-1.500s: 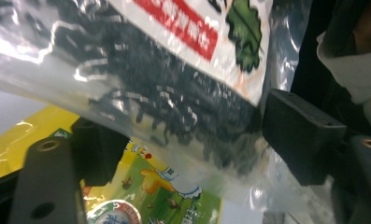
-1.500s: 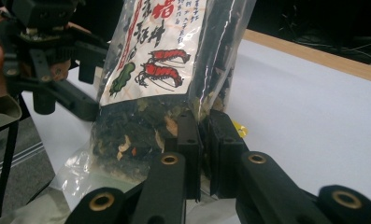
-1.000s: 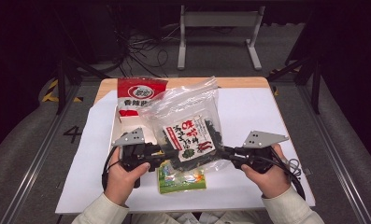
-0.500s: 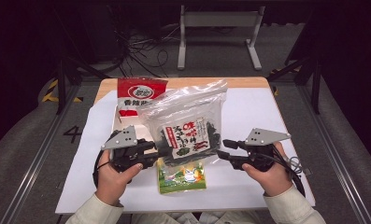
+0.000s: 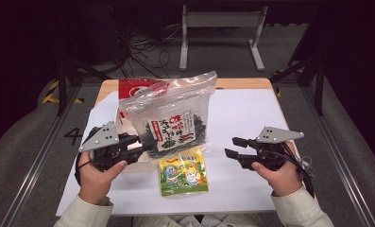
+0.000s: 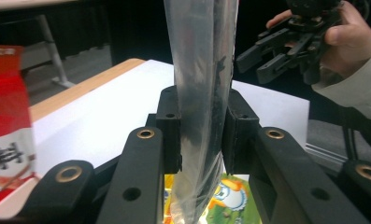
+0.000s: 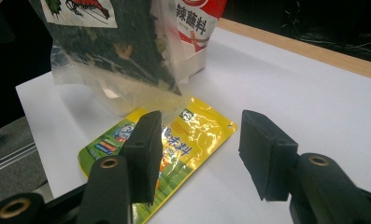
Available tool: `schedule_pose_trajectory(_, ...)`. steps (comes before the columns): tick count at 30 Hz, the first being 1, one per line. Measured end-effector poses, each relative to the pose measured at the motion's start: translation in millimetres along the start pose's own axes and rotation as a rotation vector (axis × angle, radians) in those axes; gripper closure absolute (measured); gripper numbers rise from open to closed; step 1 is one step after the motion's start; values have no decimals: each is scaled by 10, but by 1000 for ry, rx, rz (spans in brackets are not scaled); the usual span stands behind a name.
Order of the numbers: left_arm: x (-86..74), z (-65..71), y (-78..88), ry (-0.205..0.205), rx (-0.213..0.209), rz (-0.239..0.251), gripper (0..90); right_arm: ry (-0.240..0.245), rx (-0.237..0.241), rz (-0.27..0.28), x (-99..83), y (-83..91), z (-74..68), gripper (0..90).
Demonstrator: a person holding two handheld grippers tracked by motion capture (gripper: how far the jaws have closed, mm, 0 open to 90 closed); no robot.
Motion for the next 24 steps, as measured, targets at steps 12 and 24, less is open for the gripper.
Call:
schedule_pose_trajectory(12, 32, -145, 167, -27, 101, -20, 727, -64, -34, -20, -36, 36, 98, 489)
schedule_pose_trajectory(24, 3, -294, 270, -21, 186, -6, 732, -76, -45, -21, -44, 80, 115, 489)
Point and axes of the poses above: each handheld gripper's, and its own axes: y roughly backward along the jaws, x roughly out of its top, z roughly to its right, the point moved 2 cm from there along -y, roughly forward along the jaws, and after that the axes turned 5 degrees about x, right-handed, at the moved point
